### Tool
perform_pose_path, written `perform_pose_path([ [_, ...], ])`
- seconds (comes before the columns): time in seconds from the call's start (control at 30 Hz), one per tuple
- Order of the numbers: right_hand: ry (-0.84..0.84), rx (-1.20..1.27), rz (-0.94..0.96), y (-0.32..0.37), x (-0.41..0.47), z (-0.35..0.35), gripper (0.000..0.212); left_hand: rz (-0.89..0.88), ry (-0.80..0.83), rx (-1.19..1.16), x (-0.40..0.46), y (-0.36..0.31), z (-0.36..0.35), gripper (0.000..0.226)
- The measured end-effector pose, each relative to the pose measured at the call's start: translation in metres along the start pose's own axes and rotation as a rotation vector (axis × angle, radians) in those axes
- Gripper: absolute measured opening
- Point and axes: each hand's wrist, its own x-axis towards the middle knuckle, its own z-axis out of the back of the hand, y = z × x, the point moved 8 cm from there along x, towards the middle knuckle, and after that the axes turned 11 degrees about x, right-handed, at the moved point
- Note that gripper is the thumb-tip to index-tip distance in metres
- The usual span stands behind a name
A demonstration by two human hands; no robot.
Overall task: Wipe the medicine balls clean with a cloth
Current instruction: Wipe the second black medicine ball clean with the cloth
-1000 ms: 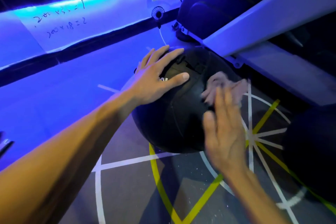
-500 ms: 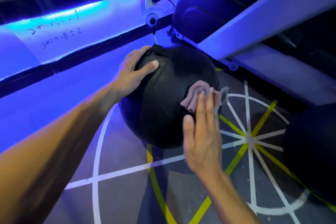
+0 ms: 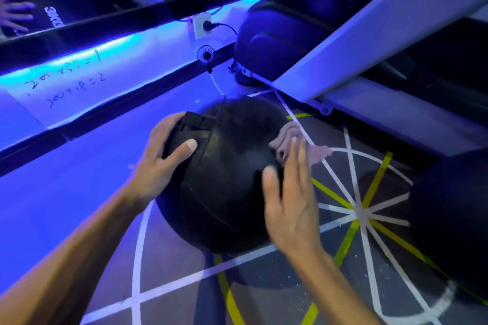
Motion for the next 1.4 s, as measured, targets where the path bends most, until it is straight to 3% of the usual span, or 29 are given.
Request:
perform_pose_path([
  [0.1,0.146,-0.133,0.209,0.025,-0.063,-0.018,0.075,0.02,-0.02,-0.013,-0.006,0.007,0.006,0.046],
  [0.2,0.222,-0.3,0.248,0.015,-0.097,-0.025,0.076,0.039,-0.033,-0.028,-0.02,0.016,0.01,0.046],
  [0.4,0.149,-0.101,0.159,0.038,-0.032,-0.017,0.066,0.081,-0.107,-0.063,-0.029,0.019,0.016,0.045],
  [0.53,0.141,-0.127,0.214,0.044,-0.04,-0.019,0.068,0.126,-0.117,-0.039,-0.035,0.01,0.021,0.059],
  [0.67,0.136,-0.173,0.258,0.029,-0.078,-0.015,0.069,-0.135,-0.152,0.355,-0.024,-0.059,0.019,0.067],
  [0.73,0.141,-0.221,0.267,0.025,-0.093,-0.017,0.068,-0.206,-0.044,0.607,-0.011,-0.079,-0.001,0.07],
  [0.8,0.172,-0.238,0.251,0.022,-0.102,-0.022,0.075,-0.185,0.055,0.711,-0.004,-0.078,-0.017,0.076],
  [1.0,0.239,-0.158,0.282,0.05,-0.047,-0.015,0.069,-0.202,0.055,0.688,-0.017,-0.068,-0.015,0.071],
  [1.13,0.215,-0.084,0.166,0.057,0.021,-0.015,0.075,-0.2,0.04,0.663,-0.025,-0.068,-0.011,0.071],
  [1.27,0.32,-0.133,0.339,0.068,-0.057,-0.02,0.073,-0.202,0.021,0.628,-0.026,-0.064,-0.002,0.067],
  [1.33,0.359,-0.278,0.214,0.048,-0.091,-0.031,0.068,-0.195,0.007,0.616,-0.03,-0.06,0.002,0.066],
  [1.37,0.309,-0.221,0.129,0.034,-0.096,-0.034,0.057,-0.194,-0.004,0.615,-0.035,-0.058,0.003,0.065],
  [1.4,0.388,-0.075,0.11,0.035,-0.103,-0.046,0.11,-0.196,-0.017,0.609,-0.04,-0.058,0.006,0.064],
])
